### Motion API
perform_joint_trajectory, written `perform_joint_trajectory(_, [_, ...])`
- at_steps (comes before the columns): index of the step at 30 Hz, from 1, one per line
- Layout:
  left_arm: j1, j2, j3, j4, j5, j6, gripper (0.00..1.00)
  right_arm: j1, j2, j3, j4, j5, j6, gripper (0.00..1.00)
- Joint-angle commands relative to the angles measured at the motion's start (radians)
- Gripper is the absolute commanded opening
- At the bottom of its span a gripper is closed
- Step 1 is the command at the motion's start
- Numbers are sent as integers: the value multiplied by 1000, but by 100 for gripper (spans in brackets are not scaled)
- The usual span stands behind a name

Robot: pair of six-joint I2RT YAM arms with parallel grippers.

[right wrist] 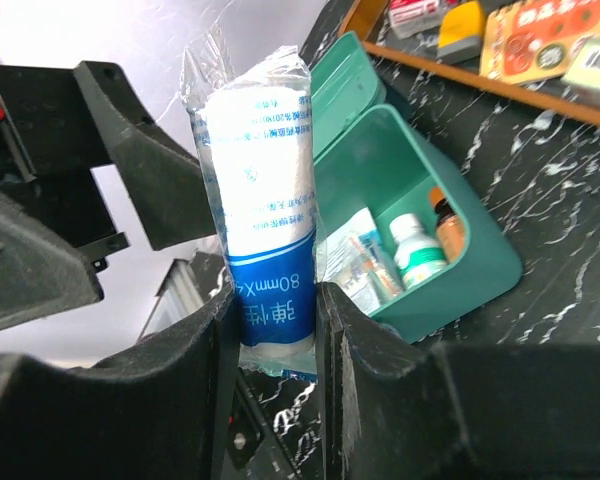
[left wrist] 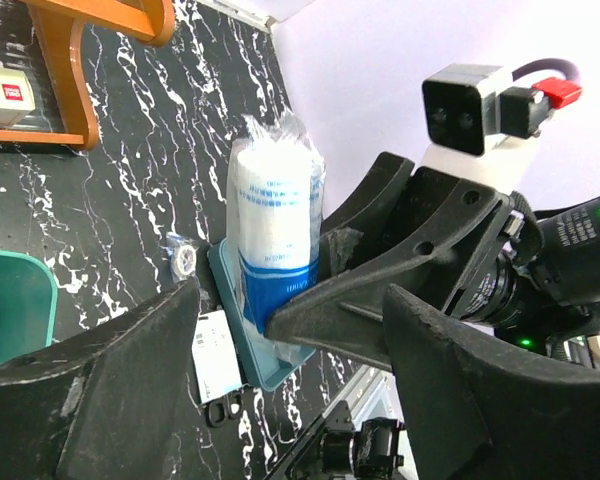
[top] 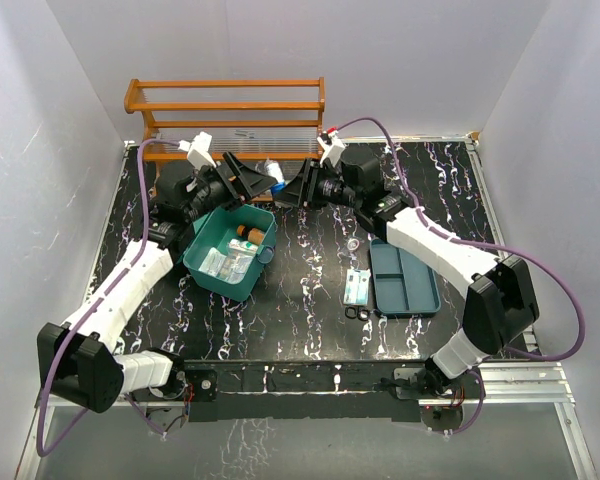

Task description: Organize the medicine kit

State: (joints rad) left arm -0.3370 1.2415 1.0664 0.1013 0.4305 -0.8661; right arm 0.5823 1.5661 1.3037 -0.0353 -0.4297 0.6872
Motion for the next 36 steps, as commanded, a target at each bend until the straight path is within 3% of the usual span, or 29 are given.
perform_joint_trajectory(1, [0,-60,-68,180,-6,-57,69,7,-55,-48,205,-102,75,32])
perform_joint_trajectory(8, [0,-79,-172,266,30,-75,63,11,-84,-147,323,-138,84,32])
perform_joint_trajectory(13, [-1,-88,-238,377,78,-106,51,17,-103,-200,366,-181,73,32])
perform_joint_trajectory(20, [-1,-56,-213,401,178,-69,53,18,-101,-223,378,-221,81,32])
perform_joint_trajectory(23, [-1,-48,-214,414,196,-66,41,19,-115,-239,386,-216,76,33])
perform_joint_trajectory(30, [-3,-36,-232,437,195,-44,39,19,-107,-233,361,-244,60,35])
perform_joint_trajectory(34, [0,-25,-234,435,205,3,22,18,-102,-230,351,-252,47,38])
perform_joint_trajectory(36, [-1,-19,-207,392,213,54,19,19,-103,-227,334,-236,41,40])
